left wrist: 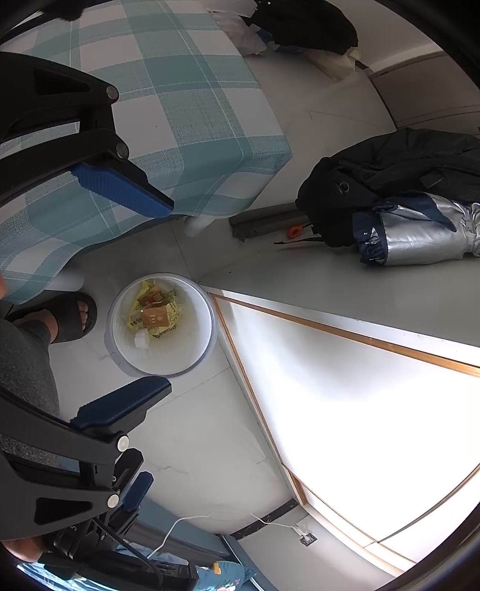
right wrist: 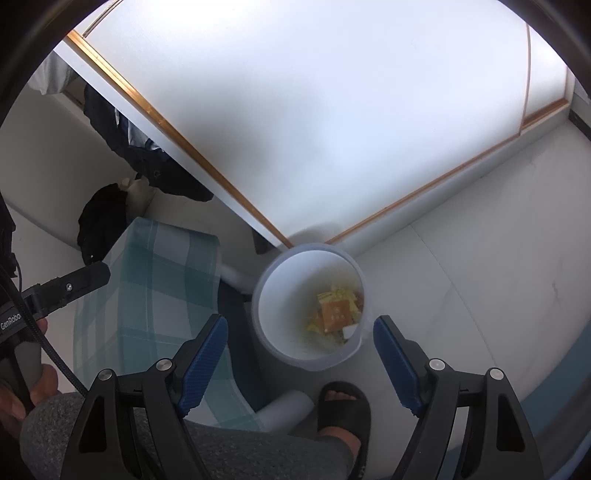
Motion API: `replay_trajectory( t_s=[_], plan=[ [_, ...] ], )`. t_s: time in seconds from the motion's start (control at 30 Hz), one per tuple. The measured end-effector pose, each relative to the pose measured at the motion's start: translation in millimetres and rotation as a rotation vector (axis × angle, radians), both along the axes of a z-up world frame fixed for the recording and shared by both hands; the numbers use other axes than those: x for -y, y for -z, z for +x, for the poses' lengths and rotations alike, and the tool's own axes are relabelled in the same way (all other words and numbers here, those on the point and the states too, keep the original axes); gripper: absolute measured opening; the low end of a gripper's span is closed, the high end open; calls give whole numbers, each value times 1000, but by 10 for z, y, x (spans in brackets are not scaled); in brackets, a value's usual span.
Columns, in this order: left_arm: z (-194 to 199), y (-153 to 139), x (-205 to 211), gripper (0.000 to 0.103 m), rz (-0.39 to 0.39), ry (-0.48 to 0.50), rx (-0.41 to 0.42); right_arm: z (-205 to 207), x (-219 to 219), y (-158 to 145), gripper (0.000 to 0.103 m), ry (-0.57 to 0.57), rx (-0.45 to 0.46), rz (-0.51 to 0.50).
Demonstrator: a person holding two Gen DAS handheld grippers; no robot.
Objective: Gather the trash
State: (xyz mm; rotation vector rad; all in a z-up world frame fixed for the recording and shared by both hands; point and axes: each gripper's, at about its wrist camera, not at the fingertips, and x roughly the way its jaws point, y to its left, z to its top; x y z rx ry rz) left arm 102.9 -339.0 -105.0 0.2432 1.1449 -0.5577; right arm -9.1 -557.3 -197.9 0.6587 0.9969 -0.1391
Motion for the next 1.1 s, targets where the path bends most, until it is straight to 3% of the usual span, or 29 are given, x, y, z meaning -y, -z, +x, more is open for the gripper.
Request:
replay_trajectory(
  t_s=[0.73,1.1],
  plan=[
    [16,22,-6,86,17,-37,6,-36,23,35,81,13,-4,7],
    [-5,-31,-55,86,-4,-49,50,-29,12,1,81,21,-4,-14]
  ],
)
